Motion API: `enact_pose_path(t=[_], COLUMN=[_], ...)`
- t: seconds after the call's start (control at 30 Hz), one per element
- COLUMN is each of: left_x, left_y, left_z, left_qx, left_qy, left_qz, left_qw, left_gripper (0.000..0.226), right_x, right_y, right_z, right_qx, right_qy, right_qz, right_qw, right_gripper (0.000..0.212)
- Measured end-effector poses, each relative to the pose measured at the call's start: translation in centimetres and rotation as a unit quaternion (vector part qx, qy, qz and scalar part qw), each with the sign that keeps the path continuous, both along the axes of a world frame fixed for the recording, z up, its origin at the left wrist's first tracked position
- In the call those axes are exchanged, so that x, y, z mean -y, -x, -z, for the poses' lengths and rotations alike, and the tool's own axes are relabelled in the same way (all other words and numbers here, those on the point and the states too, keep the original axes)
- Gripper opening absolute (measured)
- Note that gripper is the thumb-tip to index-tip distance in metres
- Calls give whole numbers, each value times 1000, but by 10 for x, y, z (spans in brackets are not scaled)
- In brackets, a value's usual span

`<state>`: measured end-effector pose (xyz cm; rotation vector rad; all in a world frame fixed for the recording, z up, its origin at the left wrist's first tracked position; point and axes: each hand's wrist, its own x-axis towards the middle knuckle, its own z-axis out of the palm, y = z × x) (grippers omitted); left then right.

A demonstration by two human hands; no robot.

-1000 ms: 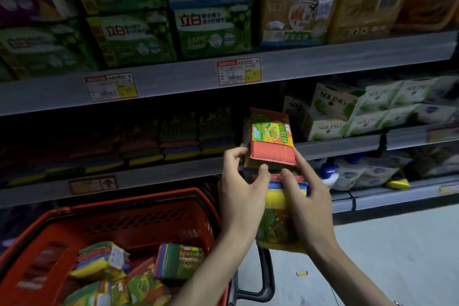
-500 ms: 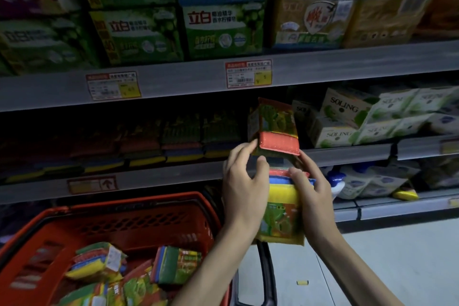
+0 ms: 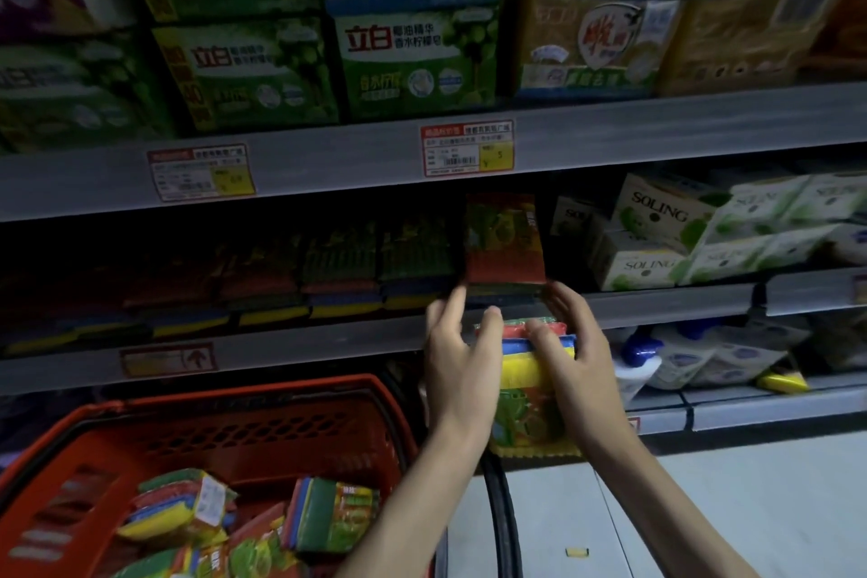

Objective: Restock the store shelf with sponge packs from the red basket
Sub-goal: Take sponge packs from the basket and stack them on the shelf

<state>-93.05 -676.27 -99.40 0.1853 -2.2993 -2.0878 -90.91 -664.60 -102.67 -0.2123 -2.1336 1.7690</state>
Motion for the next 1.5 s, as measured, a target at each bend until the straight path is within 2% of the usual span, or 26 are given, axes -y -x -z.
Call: enact_pose_path(t=[0.2,0.37,0.6,0.7,0.8,0.97,1.1,1.23,1.37,1.5], left_x=[-6,-10,-8,-4,1,6,8,10,19,34], left_y=[7,7,8,9,9,7,8,10,6,-6], left_z=[5,3,1,2,3,5,8,12,15,15], left_qx=[4,17,41,47,48,41,35,29,14,-1], left_qy=[-9,36,38,27,27,-5,-15,-12,2,24], left_qz=[8,-15,-29,-31,-32,-28,-27,-26,0,83], left_qw=[1000,999,998,998,998,999,999,999,1000,996], left_gripper=[53,51,55,54,48,43,47,40,26,20], right_x=[-3,-5,-1,-2,-1,0,-1,-1,-5,-8], right_y=[10,13,12,11,9,6,7,6,3,-5], right_z=[-2,-5,-13,-14,-12,-10,-11,-11,-12,-13], right_qx=[-6,25,47,49,43,31,40,39,15,9], right_qy=[2,-19,-59,-58,-44,-48,-37,-38,-32,11], right_qz=[10,-7,-30,-30,-12,1,-6,2,33,43], right_qw=[1000,999,997,997,998,998,998,999,999,999], right_gripper=[50,34,40,41,33,48,46,45,52,43])
